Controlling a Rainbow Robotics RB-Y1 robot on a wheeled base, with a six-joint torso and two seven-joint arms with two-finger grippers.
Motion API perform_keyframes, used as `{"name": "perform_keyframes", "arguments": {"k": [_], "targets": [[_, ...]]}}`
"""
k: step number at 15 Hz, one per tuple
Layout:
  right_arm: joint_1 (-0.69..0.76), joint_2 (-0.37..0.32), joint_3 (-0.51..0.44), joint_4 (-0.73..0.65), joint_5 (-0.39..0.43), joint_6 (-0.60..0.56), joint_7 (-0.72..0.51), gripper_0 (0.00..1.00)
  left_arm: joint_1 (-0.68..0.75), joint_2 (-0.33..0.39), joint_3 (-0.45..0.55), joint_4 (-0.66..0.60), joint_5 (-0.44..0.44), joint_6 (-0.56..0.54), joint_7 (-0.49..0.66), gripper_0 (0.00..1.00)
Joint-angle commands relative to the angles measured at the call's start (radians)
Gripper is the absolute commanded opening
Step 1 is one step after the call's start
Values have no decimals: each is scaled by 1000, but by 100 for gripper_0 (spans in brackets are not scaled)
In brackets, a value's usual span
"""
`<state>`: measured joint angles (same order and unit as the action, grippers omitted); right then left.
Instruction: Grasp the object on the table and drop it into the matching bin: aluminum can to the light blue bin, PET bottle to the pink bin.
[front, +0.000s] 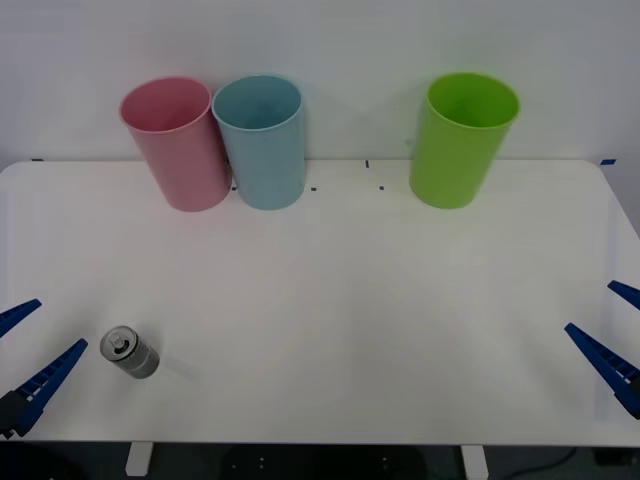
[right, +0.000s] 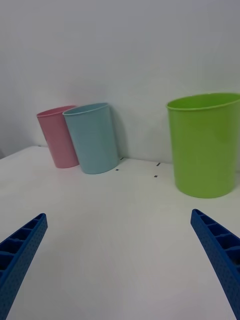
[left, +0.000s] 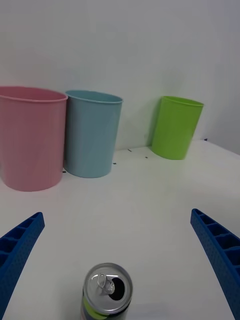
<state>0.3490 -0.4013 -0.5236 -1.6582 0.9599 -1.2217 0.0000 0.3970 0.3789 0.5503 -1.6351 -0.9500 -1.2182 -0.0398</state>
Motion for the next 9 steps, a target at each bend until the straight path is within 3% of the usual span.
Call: {"name": "perform_keyframes", "arguments": {"k": [1, 9], "targets": [[0, 0, 0, 0, 0, 0, 0, 100, 29, 0, 17, 1, -3, 0, -43, 100], [0, 0, 0, 0, 0, 0, 0, 100, 105, 8, 43, 1, -73, -3, -94, 100]]}}
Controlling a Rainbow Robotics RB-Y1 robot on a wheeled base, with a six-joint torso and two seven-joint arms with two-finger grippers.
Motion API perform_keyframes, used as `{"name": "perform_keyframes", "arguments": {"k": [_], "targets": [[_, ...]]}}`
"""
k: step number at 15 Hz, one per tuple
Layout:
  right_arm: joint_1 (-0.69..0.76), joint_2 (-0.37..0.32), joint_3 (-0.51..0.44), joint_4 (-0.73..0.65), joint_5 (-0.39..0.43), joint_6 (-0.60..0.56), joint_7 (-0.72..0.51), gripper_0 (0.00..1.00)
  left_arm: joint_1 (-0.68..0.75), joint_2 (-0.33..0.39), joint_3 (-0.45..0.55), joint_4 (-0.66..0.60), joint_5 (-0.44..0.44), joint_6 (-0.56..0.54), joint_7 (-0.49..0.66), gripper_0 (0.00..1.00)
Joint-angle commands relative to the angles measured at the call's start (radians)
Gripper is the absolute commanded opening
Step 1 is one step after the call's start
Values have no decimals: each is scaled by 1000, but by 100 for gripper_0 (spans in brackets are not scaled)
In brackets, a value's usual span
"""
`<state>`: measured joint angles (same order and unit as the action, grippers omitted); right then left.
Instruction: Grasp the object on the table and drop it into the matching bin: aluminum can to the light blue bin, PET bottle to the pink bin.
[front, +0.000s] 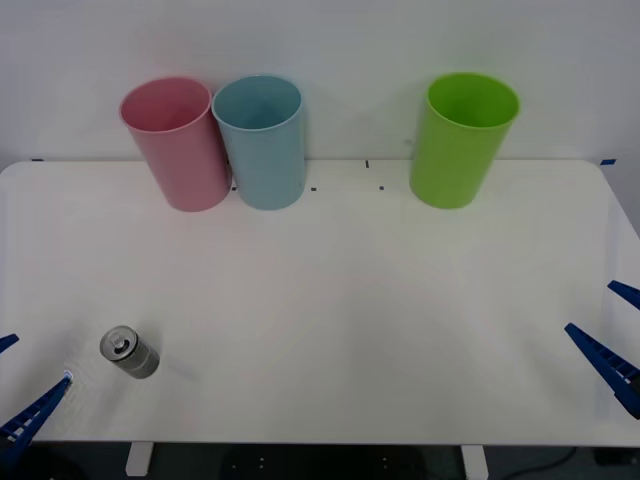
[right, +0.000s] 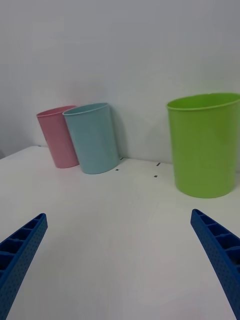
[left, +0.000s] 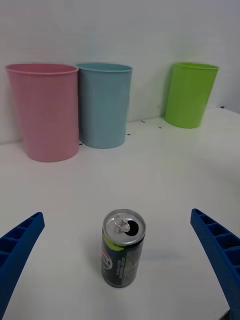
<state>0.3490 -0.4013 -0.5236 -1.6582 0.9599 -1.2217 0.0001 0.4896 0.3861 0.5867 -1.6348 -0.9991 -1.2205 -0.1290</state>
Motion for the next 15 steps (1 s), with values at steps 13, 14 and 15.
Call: {"name": "perform_keyframes", "arguments": {"k": [13, 14, 15], "targets": [[0, 0, 0, 0, 0, 0, 0, 100, -85, -1, -88, 250, -44, 27, -74, 100], [0, 0, 0, 0, 0, 0, 0, 100, -95, -1, -100, 265, -41, 36, -112, 100], [0, 0, 0, 0, 0, 0, 0, 100, -115, -6, -105, 285, -41, 36, -130, 100]]}}
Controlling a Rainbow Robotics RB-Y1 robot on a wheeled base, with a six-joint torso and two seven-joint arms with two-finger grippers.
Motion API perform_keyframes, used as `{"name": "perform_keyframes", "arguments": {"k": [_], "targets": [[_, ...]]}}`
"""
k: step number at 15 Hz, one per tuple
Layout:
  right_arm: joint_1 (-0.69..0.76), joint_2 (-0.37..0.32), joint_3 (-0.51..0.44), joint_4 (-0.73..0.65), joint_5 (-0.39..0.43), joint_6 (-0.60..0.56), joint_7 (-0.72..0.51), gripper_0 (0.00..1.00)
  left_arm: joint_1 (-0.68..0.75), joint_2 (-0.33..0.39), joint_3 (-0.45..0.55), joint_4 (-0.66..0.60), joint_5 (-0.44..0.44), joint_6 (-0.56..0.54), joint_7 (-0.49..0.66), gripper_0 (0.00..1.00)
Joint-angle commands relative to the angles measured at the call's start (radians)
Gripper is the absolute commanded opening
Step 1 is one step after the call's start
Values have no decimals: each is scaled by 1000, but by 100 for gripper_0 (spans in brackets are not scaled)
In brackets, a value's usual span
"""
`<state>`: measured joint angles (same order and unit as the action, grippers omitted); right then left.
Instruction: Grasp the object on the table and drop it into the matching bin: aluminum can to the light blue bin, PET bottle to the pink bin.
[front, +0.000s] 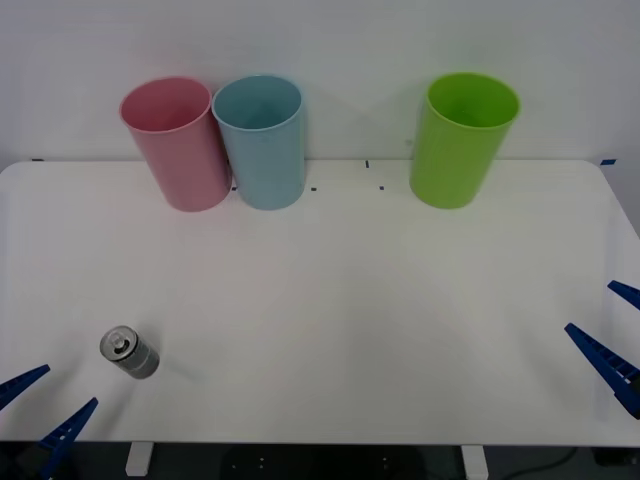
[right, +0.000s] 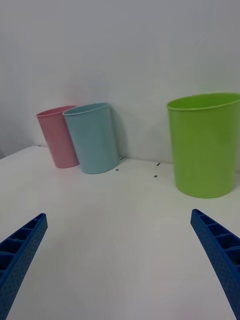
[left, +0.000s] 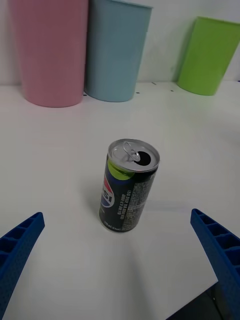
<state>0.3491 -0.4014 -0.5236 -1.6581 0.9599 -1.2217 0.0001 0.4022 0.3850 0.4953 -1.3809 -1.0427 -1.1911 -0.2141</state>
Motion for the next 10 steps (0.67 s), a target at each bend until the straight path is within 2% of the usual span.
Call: {"name": "perform_keyframes", "arguments": {"k": [1, 6, 10], "targets": [[0, 0, 0, 0, 0, 0, 0, 100, -49, -5, -18, 60, 3, 7, -76, 100], [0, 0, 0, 0, 0, 0, 0, 100, -157, -6, -49, 204, 3, 7, -205, 100], [0, 0, 0, 0, 0, 0, 0, 100, -175, -9, -89, 218, 0, 41, -228, 100]]}}
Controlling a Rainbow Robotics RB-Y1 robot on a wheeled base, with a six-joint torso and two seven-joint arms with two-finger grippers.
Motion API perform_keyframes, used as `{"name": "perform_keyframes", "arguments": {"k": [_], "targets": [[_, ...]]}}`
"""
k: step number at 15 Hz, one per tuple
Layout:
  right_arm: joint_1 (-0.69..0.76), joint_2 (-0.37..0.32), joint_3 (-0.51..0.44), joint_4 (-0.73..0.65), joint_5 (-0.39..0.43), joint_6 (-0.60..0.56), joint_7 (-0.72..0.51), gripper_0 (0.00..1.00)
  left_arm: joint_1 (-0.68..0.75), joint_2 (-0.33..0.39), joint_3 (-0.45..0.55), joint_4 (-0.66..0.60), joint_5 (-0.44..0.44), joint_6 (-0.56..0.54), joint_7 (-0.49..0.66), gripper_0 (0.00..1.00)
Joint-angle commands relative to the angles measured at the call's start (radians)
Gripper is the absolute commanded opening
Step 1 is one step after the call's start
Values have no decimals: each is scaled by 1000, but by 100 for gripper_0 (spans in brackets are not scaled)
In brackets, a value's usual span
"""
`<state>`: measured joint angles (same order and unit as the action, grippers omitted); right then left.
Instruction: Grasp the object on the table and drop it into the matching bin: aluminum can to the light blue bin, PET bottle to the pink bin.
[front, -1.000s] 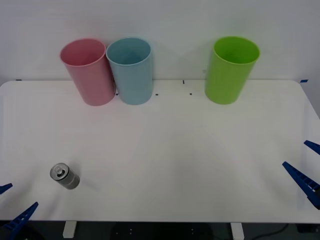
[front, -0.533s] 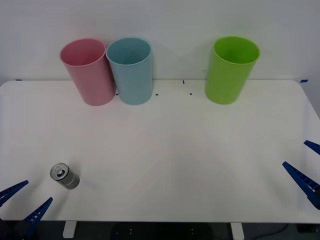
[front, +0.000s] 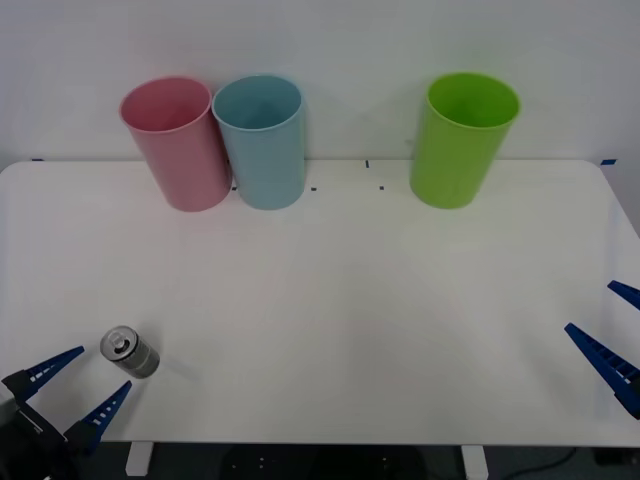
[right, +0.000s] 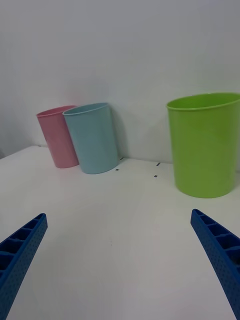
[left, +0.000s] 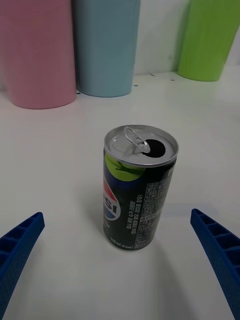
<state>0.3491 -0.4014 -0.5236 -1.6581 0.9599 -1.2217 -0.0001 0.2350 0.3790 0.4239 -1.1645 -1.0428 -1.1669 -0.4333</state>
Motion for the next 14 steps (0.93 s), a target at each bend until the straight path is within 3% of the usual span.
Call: {"name": "perform_keyframes", "arguments": {"k": [1, 6, 14], "targets": [[0, 0, 0, 0, 0, 0, 0, 100, -16, -9, -25, 3, 0, 27, -10, 100], [0, 0, 0, 0, 0, 0, 0, 100, -74, -52, -42, 51, -5, 33, -32, 100], [0, 0, 0, 0, 0, 0, 0, 100, -137, -55, -74, 91, -8, 56, -53, 100]]}}
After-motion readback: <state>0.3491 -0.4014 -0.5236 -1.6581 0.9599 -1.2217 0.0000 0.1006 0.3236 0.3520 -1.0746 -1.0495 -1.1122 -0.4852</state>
